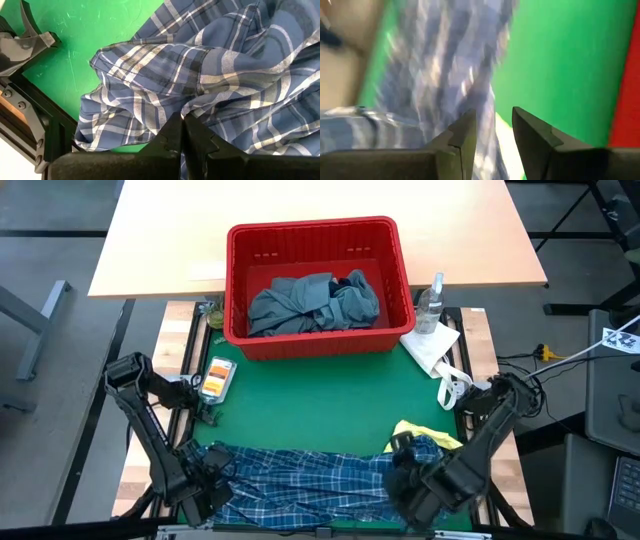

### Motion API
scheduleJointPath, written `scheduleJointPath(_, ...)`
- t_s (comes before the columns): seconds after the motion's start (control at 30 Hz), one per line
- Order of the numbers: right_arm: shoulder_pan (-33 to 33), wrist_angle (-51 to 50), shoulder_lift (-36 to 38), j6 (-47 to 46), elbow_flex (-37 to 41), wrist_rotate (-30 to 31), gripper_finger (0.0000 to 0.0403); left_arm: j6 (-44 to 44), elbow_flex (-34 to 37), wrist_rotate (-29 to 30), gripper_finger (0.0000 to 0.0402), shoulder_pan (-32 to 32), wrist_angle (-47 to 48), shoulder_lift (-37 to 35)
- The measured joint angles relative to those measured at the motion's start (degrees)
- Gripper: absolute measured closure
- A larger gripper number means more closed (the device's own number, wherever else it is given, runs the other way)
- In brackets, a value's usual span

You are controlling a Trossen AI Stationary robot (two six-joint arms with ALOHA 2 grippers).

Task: Fold Laundry from Bin
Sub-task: Fold the blue shirt

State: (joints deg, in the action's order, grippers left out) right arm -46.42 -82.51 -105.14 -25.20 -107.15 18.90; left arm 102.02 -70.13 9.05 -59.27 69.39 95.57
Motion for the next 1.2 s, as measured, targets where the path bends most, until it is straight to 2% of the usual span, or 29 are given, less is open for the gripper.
scheduleJointPath(0.1, -2.2, 12.3, -0.7, 2.6, 0.0, 3.1, 0.0276, 0.0, 0.0, 0.8, 0.0401, 0.0, 0.0, 0.0)
scheduleJointPath(0.2, -4.2, 22.4, -2.7, 7.5, 0.0, 3.5, 0.0276, 0.0, 0.0, 0.9, 0.0401, 0.0, 0.0, 0.0)
scheduleJointPath(0.37, -6.3, 29.2, -8.6, 8.6, 0.0, 3.1, 0.0276, 0.0, 0.0, 0.9, 0.0401, 0.0, 0.0, 0.0)
scheduleJointPath(0.43, -6.6, 29.8, -11.5, 8.5, 0.0, 1.0, 0.0276, 0.0, 0.0, 0.9, 0.0401, 0.0, 0.0, 0.0)
scheduleJointPath(0.57, -7.2, 29.7, -16.1, 7.6, 0.0, -7.2, 0.0276, 0.0, 0.0, 0.9, 0.0401, 0.0, -0.2, 0.0)
scheduleJointPath(0.67, -8.1, 28.7, -18.5, 7.5, 0.0, -10.3, 0.0276, 0.0, 0.0, 1.0, 0.0401, 0.0, -0.3, 0.0)
scheduleJointPath(1.0, -9.1, 16.1, -20.5, 0.7, 0.0, -12.0, 0.0276, 0.0, 0.0, 1.4, 0.0401, 0.0, -1.0, 0.0)
scheduleJointPath(1.2, -9.5, 18.4, -20.7, 0.0, 0.6, -12.0, 0.0276, 0.0, 0.0, 2.2, 0.0401, 0.0, -1.1, 0.0)
